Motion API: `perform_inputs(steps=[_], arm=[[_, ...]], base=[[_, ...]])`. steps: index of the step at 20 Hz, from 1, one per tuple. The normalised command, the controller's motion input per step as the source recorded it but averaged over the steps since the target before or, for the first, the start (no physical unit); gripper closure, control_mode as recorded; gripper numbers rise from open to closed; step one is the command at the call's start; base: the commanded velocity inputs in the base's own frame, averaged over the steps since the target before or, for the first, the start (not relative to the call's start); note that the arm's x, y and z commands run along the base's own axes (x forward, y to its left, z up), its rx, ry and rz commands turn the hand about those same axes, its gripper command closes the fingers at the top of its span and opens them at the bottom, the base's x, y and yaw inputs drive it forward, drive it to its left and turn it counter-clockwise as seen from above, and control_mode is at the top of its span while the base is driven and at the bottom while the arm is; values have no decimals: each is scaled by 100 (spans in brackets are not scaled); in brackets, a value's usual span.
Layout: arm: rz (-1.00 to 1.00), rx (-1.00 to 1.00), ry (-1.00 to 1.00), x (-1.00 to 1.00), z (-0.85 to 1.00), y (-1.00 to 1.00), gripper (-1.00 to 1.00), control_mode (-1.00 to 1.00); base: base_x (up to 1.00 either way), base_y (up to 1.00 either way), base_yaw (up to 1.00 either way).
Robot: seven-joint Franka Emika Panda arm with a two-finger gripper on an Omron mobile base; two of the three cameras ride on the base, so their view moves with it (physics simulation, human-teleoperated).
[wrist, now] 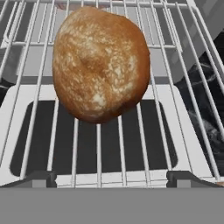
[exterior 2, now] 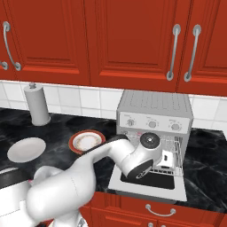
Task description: Open the toaster oven door. Place the bread on the top rack in the toaster oven and place the steak on the bottom rack.
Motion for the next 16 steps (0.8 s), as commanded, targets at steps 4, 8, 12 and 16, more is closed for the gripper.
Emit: perform_inputs(steps=[4, 8, 12, 16], arm=[[0, 0, 1, -13, 41, 0, -100, -100], [0, 0, 17, -21, 48, 0, -100, -100], [0, 0, 25, -38, 6, 0, -100, -100], [0, 3, 16, -25, -18, 13, -100, -100]], base=[[0, 0, 0], [0, 0, 0], [0, 0, 0], [0, 0, 0]])
